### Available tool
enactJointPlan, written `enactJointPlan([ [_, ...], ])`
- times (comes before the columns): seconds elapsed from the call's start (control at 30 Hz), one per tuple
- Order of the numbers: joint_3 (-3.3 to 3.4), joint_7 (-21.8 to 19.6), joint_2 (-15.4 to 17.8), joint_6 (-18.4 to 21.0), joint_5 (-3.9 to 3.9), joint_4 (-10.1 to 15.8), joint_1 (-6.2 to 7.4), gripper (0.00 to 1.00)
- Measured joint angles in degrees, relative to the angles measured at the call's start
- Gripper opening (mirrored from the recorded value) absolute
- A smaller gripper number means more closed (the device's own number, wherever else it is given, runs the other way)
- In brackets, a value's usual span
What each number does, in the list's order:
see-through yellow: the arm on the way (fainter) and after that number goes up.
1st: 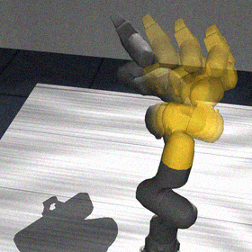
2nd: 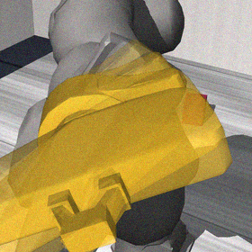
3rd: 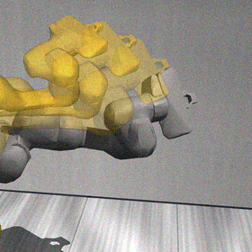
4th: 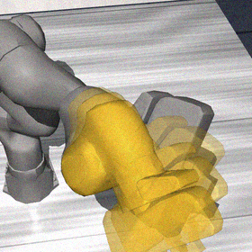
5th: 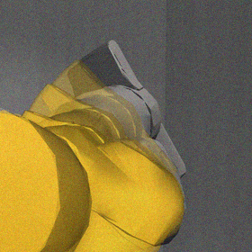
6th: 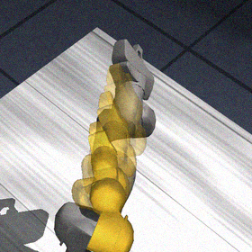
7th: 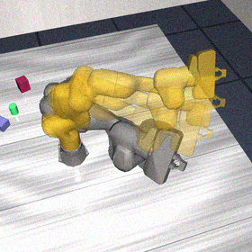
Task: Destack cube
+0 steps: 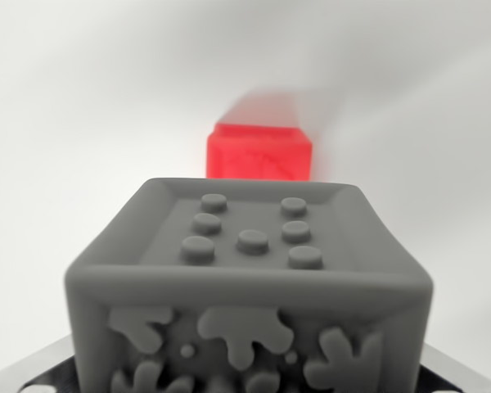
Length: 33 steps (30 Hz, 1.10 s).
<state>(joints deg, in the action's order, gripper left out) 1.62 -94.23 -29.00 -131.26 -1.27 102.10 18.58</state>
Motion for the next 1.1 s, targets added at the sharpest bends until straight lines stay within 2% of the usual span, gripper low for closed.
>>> enactJointPlan([
  [0.47,0.04,0.57,3.30,3.90,0.04,-0.82,-0.05,0.00],
  [1.1,0.27,9.94,5.00,2.08,0.05,3.28,-2.40,0.00],
])
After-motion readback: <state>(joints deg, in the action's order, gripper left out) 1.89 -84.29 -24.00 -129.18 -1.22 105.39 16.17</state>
